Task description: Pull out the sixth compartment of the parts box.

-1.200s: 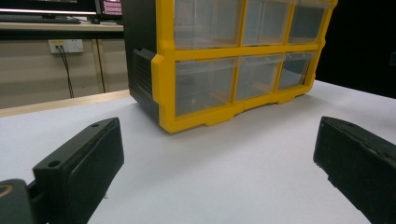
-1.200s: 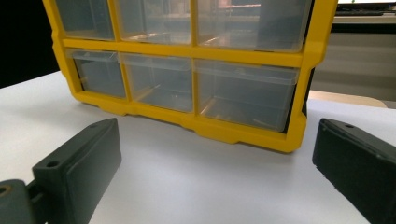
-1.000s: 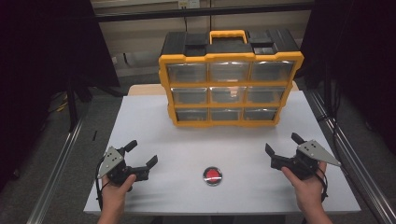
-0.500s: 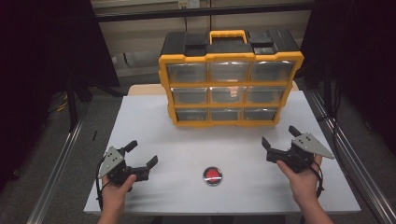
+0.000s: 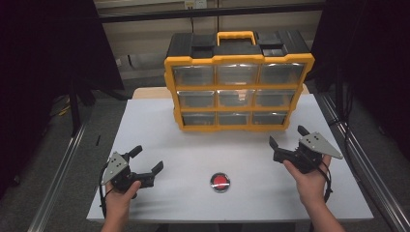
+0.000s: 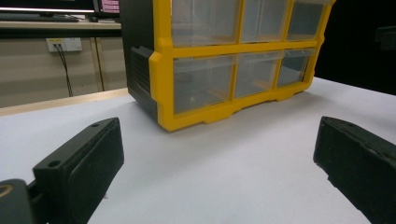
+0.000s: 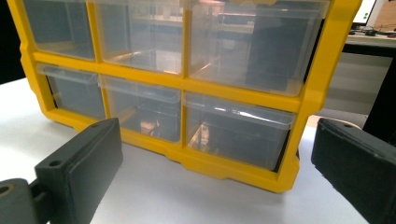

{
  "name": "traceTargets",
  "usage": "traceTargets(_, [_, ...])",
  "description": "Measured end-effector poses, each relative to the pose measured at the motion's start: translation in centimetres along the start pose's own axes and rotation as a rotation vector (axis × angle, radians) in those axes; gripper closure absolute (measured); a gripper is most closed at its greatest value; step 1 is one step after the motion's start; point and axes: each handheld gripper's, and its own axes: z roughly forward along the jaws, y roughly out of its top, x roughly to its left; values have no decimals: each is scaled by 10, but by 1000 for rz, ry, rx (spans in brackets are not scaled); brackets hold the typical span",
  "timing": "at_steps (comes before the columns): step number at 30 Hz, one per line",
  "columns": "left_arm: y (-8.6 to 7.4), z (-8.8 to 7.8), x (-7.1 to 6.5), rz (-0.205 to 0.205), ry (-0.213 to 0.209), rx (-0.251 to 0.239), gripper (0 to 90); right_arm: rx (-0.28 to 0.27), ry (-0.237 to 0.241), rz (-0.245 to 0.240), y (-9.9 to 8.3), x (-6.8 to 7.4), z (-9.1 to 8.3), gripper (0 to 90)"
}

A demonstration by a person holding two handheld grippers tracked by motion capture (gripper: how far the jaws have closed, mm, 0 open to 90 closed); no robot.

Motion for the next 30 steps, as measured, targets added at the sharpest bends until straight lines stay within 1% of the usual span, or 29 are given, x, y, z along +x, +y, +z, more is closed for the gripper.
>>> traceTargets(1, [0, 0, -1, -4, -9, -6, 20, 0, -4, 3, 1, 0, 1, 16])
traceTargets(5, [0, 0, -1, -3, -10, -6, 21, 1, -8, 14, 2, -1, 3, 15])
traceTargets(7, [0, 0, 0, 1, -1, 1, 21, 5, -19, 17, 3, -1, 5, 14])
traceTargets(8, [0, 0, -1, -10, 1, -8, 21, 4, -22, 22, 3, -1, 6, 14])
traceTargets(9, [0, 0, -1, -2, -9, -4, 21, 5, -27, 24, 3, -1, 6, 13])
traceTargets(10, [0, 0, -1, -3, -10, -4, 21, 4, -30, 24, 4, -1, 7, 11])
traceTargets(12, [0, 1, -1, -8, 1, -10, 21, 1, -31, 24, 6, -2, 8, 11])
traceTargets(13, [0, 1, 0, -5, 0, -8, 21, 3, -41, 19, 7, -2, 8, 11])
traceTargets(16, [0, 1, 0, -6, 0, -8, 21, -3, -43, 25, 10, -1, 11, 11])
traceTargets(18, [0, -1, 2, 23, -6, 14, 21, -7, -46, 25, 12, -1, 12, 11])
traceTargets(19, [0, -1, 1, 18, -5, 10, 21, -6, -44, 27, 13, -1, 13, 11])
traceTargets(20, [0, 0, 0, -2, -1, -6, 21, -7, -49, 30, 13, -1, 14, 11])
traceTargets(24, [0, 1, 0, -7, -2, -9, 21, -2, -54, 40, 13, 0, 17, 11])
traceTargets(25, [0, 0, -1, -4, -12, -4, 21, 0, -51, 43, 14, 0, 18, 11])
traceTargets(26, [0, 0, -1, -3, -13, -4, 21, 2, -50, 43, 14, 0, 19, 11])
traceTargets(30, [0, 0, -1, -4, -14, -5, 21, -1, -61, 27, 16, 2, 24, 12])
